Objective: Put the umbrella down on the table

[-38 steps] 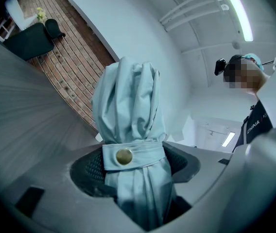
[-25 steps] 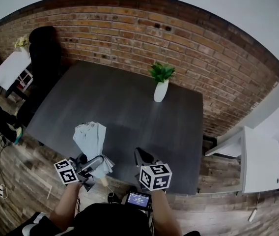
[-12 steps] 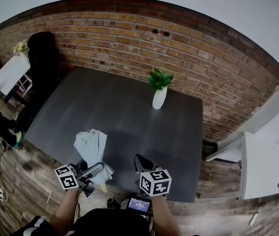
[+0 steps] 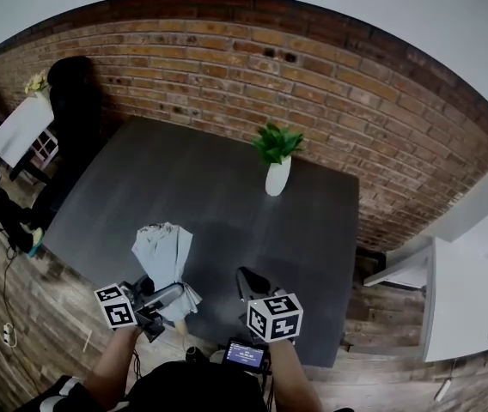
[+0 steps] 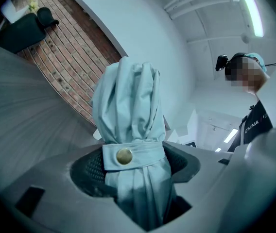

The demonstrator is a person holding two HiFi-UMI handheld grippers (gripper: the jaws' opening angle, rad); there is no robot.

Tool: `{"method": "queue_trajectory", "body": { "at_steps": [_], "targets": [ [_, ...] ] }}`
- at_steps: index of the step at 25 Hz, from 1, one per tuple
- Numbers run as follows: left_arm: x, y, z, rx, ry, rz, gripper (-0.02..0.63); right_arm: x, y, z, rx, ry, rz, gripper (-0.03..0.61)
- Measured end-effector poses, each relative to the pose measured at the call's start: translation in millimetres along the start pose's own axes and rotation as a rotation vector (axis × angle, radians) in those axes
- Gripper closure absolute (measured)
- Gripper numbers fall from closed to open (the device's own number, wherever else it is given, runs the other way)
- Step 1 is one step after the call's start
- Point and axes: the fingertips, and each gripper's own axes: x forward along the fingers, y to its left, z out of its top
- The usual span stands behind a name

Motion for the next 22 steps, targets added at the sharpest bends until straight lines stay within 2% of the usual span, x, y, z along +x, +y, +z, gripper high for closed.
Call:
{"method": "queue_trajectory", "body": {
  "at_steps": [5,8,14,19,22],
  "targets": [
    [31,-4,18,0.057,0.047,0.027,0.322,2,-13,25,-0.066,0.002,0.064,0.571],
    [47,-3,28,0.111,0.108,0.031,0.322,10,-17,36,-0.12,0.015,0.105,0.571],
    [72,29,35,0.215,0.322,0.056,0.322,40,-24,49,-0.186,0.073,0.115,0.571],
    [93,78,36,0.232,0.462,0.093,0.322,78,-39,56,-0.231,0.155,0.079,0.571],
    [103,109,36,0.274,0.563,0.111,0.323,104,-49,57,-0.245,0.207,0.06,0.572]
  ]
}}
